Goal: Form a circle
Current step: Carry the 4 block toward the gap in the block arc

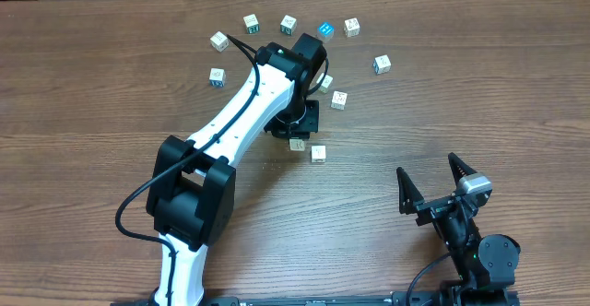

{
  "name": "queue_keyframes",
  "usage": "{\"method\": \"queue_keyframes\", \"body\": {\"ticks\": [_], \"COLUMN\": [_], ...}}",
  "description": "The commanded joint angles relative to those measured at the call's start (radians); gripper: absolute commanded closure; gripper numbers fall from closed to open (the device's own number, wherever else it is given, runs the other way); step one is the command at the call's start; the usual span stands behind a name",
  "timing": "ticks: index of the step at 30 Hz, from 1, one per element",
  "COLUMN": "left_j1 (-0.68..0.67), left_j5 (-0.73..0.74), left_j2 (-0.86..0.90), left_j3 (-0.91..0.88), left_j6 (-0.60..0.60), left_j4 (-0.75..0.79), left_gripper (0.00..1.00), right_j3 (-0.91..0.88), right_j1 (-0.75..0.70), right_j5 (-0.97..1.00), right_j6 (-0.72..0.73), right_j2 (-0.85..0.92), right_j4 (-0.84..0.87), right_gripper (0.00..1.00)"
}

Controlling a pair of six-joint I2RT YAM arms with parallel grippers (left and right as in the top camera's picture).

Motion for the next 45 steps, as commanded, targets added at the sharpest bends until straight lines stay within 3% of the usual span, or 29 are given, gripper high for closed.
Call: {"method": "queue_keyframes", "body": {"ticks": [1, 7, 24, 35, 45], "left_j1": [-0.017, -0.032, -0.040, -0.040, -0.040], "left_j5": [-0.135, -0.244, -0.247, -0.248, -0.247], "left_j2": [0.005, 0.005, 0.005, 0.005, 0.005], "left_j3": [-0.008, -0.008, -0.135, -0.144, -0.150], "left_j6": [-0.095, -0.178, -0.203, -0.203, -0.203], "left_j4": [0.021, 0.069, 0.253, 0.275, 0.274], "left_gripper": [0.96, 0.96, 0.94, 0.83, 0.83], "right_j3": [-0.010, -0.010, -0.010, -0.010, -0.010], "right_j1": [-0.003, -0.003, -0.003, -0.003, -0.003], "right_j5": [0.007, 0.007, 0.007, 0.007, 0.007], "right_j6": [-0.005, -0.005, -0.005, -0.005, -0.005], "right_j2": [-0.009, -0.009, -0.009, -0.009, -0.009], "right_j4": [0.006, 0.006, 0.006, 0.006, 0.006], "right_gripper": [0.00, 0.00, 0.00, 0.00, 0.00]}}
